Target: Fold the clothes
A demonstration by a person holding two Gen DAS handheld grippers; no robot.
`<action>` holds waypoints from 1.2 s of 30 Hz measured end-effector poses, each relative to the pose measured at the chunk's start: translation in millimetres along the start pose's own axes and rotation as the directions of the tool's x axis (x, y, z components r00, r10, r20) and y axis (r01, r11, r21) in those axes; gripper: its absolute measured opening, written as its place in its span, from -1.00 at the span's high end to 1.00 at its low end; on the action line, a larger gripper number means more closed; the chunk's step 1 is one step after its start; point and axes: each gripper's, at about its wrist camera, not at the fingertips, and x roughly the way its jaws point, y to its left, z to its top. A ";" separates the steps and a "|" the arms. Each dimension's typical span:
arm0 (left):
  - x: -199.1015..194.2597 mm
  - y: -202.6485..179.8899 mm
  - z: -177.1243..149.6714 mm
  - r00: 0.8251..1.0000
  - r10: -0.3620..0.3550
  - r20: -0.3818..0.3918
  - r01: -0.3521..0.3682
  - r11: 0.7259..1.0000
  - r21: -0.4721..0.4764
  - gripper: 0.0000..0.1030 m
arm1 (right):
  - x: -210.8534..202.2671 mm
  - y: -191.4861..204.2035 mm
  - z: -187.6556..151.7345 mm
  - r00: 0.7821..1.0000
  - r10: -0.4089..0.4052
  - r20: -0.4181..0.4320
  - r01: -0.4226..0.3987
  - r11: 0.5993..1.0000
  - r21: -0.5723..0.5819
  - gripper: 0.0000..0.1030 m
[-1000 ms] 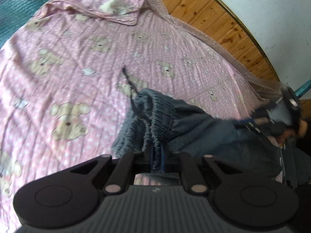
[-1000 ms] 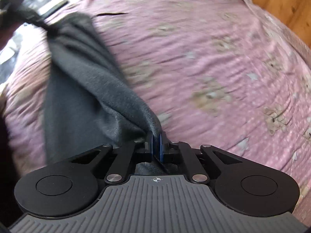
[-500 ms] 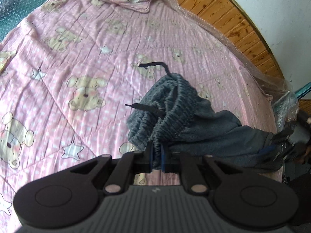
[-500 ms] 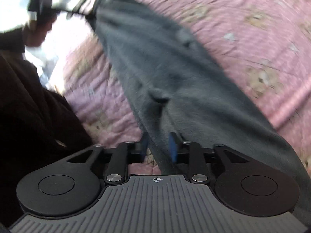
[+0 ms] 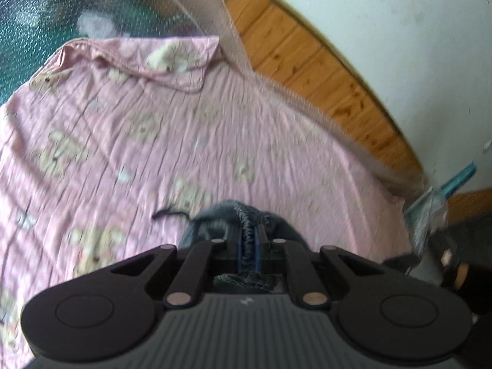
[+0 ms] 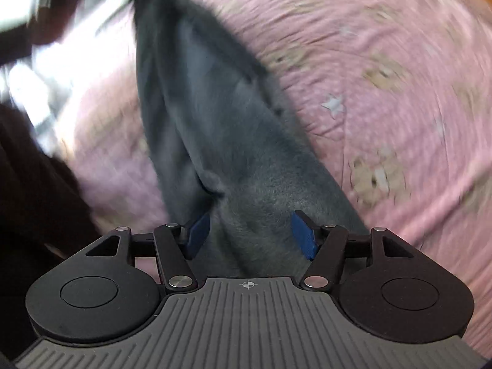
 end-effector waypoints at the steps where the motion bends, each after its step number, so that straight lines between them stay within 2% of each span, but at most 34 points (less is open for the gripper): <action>1: 3.6 -1.0 3.9 1.000 -0.002 0.001 0.002 1.000 0.006 0.85 | 5.9 4.1 4.4 1.000 -0.012 -0.013 0.011 0.999 -0.041 -0.04; 2: 6.6 -1.9 7.8 1.000 -0.006 0.003 0.006 1.000 0.015 0.85 | 8.3 1.1 7.6 0.999 -0.031 -0.012 0.030 0.999 -0.044 0.39; 3: 9.1 -2.6 11.7 1.000 -0.011 0.005 0.011 1.000 0.025 0.85 | 7.5 -4.2 10.7 0.999 -0.040 -0.004 0.040 0.999 -0.034 0.66; 4: 10.7 -2.1 15.2 1.000 -0.015 0.008 0.014 0.999 0.033 0.85 | 0.6 -13.8 13.9 0.999 -0.029 0.017 0.029 1.000 -0.002 0.70; 5: 12.2 -0.8 18.2 1.000 -0.017 0.012 0.017 0.999 0.036 0.85 | -6.4 -23.4 17.0 0.999 -0.020 0.038 0.018 0.999 0.029 0.88; 9: 16.7 6.4 24.8 1.000 -0.016 0.020 0.016 1.000 0.018 0.85 | -33.8 -56.0 22.4 0.994 -0.003 0.113 -0.012 0.991 0.130 0.90; 14: 27.2 15.4 32.7 0.998 -0.033 0.050 0.035 0.999 -0.040 0.84 | -65.4 -74.7 33.0 0.964 -0.096 0.247 0.047 0.979 0.199 0.91; 16: 41.0 23.8 41.8 0.997 0.003 0.083 0.004 0.996 -0.094 0.80 | -76.6 -94.2 35.9 0.942 -0.139 0.306 0.051 0.959 0.279 0.92; 17: 50.5 30.7 46.0 0.995 0.030 0.094 -0.017 0.991 -0.134 0.81 | -76.7 -104.1 36.2 0.922 -0.219 0.319 0.110 0.939 0.326 0.94; 18: 60.5 38.0 49.5 0.994 0.059 0.094 -0.042 0.984 -0.172 0.82 | -73.6 -115.0 35.6 0.885 -0.347 0.311 0.213 0.895 0.391 0.92; 19: 70.6 45.3 52.7 0.992 0.088 0.086 -0.069 0.976 -0.207 0.81 | -68.2 -125.9 33.9 0.843 -0.461 0.277 0.305 0.833 0.461 0.83; 20: 75.3 49.2 54.0 0.991 0.105 0.077 -0.086 0.972 -0.220 0.78 | -63.9 -137.3 31.0 0.815 -0.527 0.241 0.348 0.778 0.523 0.80; 21: 76.3 50.7 54.1 0.991 0.114 0.068 -0.096 0.971 -0.219 0.73 | -62.7 -144.8 26.8 0.812 -0.540 0.223 0.342 0.749 0.567 0.79; 24: 77.1 52.6 53.0 0.990 0.134 0.041 -0.123 0.972 -0.202 0.49 | -65.1 -147.4 15.9 0.831 -0.508 0.228 0.271 0.726 0.632 0.67; 26: 73.4 45.2 48.0 0.991 0.135 0.011 -0.132 0.979 -0.155 0.38 | -66.0 -134.3 9.6 0.854 -0.455 0.252 0.235 0.769 0.595 0.05; 27: 74.1 38.2 43.8 0.992 0.128 -0.010 -0.128 0.985 -0.119 0.36 | -63.2 -127.2 7.3 0.865 -0.430 0.258 0.223 0.790 0.571 -0.03; 29: 78.4 23.0 34.4 0.992 0.115 -0.049 -0.117 0.992 -0.043 0.33 | -50.0 -113.9 7.1 0.882 -0.395 0.259 0.222 0.830 0.511 -0.03; 31: 86.2 10.1 25.7 0.989 0.125 -0.077 -0.124 0.992 0.019 0.25 | -29.5 -103.9 16.4 0.894 -0.369 0.254 0.218 0.854 0.473 -0.03; 32: 91.6 6.3 22.4 0.984 0.156 -0.088 -0.153 0.987 0.045 0.25 | -20.1 -100.9 20.4 0.902 -0.353 0.249 0.211 0.863 0.460 -0.02; 33: 99.0 6.8 20.4 0.969 0.224 -0.099 -0.219 0.974 0.062 0.22 | -8.9 -99.7 22.4 0.911 -0.340 0.234 0.209 0.868 0.451 0.01; 34: 106.1 10.4 19.0 0.949 0.294 -0.115 -0.288 0.955 0.067 0.09 | 2.2 -99.7 19.1 0.915 -0.350 0.200 0.230 0.862 0.452 0.02; 35: 107.4 12.1 18.3 0.937 0.328 -0.117 -0.323 0.944 0.063 -0.09 | 11.0 -102.1 14.2 0.911 -0.381 0.158 0.272 0.843 0.465 0.05; 36: 105.1 11.8 17.9 0.933 0.344 -0.109 -0.340 0.939 0.056 -0.09 | 15.4 -103.7 9.8 0.902 -0.413 0.125 0.308 0.819 0.484 0.03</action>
